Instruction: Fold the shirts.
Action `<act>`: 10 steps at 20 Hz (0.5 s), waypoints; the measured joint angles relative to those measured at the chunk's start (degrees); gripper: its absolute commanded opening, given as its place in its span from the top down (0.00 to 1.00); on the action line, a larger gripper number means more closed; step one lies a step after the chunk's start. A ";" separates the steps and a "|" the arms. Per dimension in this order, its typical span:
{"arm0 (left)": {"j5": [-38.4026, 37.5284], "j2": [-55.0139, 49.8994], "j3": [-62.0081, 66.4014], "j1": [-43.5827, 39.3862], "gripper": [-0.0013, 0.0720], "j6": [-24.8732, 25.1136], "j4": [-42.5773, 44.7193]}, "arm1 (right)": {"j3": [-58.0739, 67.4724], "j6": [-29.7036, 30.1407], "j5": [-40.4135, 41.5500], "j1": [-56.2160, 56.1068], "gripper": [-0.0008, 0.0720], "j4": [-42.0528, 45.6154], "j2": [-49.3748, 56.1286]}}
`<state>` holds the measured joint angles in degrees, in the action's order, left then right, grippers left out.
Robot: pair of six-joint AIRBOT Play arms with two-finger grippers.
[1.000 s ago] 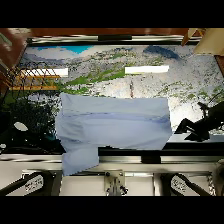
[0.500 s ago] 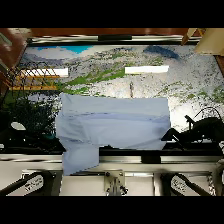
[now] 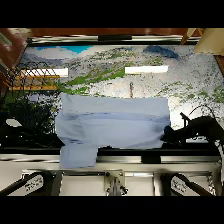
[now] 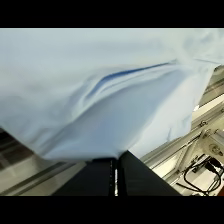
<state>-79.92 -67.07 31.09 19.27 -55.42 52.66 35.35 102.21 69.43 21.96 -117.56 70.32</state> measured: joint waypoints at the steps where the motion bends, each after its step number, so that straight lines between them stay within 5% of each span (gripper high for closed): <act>1: -0.11 0.20 1.68 0.02 0.94 0.24 -0.46 | 1.79 0.39 0.09 -0.42 0.89 -0.02 -0.50; 10: 8.55 -5.81 29.24 -3.04 0.94 -0.37 -4.94 | 23.61 -2.58 -5.88 -5.11 0.89 -0.09 5.11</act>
<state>-71.37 -72.88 60.34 16.23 -55.79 47.72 58.96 99.63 63.55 16.84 -117.64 75.44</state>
